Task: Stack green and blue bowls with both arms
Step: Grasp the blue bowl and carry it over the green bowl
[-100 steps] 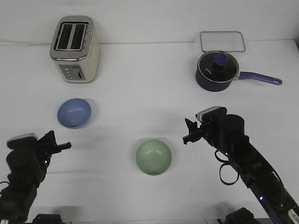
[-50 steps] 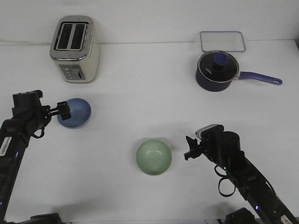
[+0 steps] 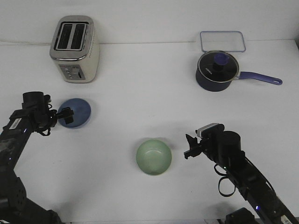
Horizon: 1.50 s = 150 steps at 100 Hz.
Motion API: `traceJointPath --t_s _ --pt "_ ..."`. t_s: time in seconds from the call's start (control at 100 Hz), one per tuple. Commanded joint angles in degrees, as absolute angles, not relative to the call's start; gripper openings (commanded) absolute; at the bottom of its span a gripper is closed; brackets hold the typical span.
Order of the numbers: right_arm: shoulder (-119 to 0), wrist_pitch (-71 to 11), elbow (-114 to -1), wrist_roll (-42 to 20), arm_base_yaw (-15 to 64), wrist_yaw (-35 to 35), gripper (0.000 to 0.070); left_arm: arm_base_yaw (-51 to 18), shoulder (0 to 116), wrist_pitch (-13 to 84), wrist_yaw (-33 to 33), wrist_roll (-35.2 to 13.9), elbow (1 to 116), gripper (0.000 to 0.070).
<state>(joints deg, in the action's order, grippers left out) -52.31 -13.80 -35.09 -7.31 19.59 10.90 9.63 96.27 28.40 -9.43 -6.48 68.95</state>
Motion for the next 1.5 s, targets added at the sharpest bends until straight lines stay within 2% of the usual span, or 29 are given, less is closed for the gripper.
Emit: traceJointPath --t_s 0.0,0.07,0.1,0.23,0.48,0.62,0.76,0.96,1.12,1.28,1.49 --pt "-52.5 -13.1 -35.4 -7.7 19.9 11.0 0.0295 9.5 97.6 28.1 -10.5 -5.5 69.8 0.0210" --pt "-52.5 -13.1 -35.4 -7.7 19.9 11.0 0.0295 9.5 97.9 28.1 -11.2 -5.1 69.8 0.0000" --pt "-52.5 -13.1 -35.4 -7.7 19.9 11.0 0.0295 9.5 97.9 28.1 -11.2 -5.1 69.8 0.0018" --pt "-52.5 -13.1 -35.4 -7.8 19.9 11.0 0.0295 9.4 96.7 28.8 -11.3 -5.1 70.8 0.0014" --pt "-52.5 -13.1 -35.4 -8.0 19.9 11.0 0.0295 6.2 84.9 29.8 -21.0 -5.3 71.8 0.0014" --pt "-52.5 -13.1 -35.4 -8.1 19.9 11.1 0.0295 1.1 77.3 33.5 -26.5 -5.1 71.8 0.0014" --pt "-52.5 -13.1 -35.4 -8.1 19.9 11.0 0.0295 -7.9 74.0 38.1 -27.2 -4.0 71.8 0.0014" --pt "-52.5 -13.1 -35.4 -8.1 19.9 11.1 0.0295 -22.5 76.2 38.9 -27.0 -4.1 71.8 0.0014" --pt "-52.5 -13.1 -35.4 -8.1 19.9 11.1 0.0295 -30.7 81.5 37.5 -26.5 -4.4 71.8 0.0014" --pt "-52.5 -13.1 -35.4 -8.1 19.9 11.0 0.0295 -35.8 87.3 32.7 -24.9 -5.4 71.8 0.0014" --pt "-52.5 -13.1 -35.4 -8.1 19.9 11.0 0.0295 -38.5 93.4 30.6 -23.4 -5.4 71.8 0.0015"
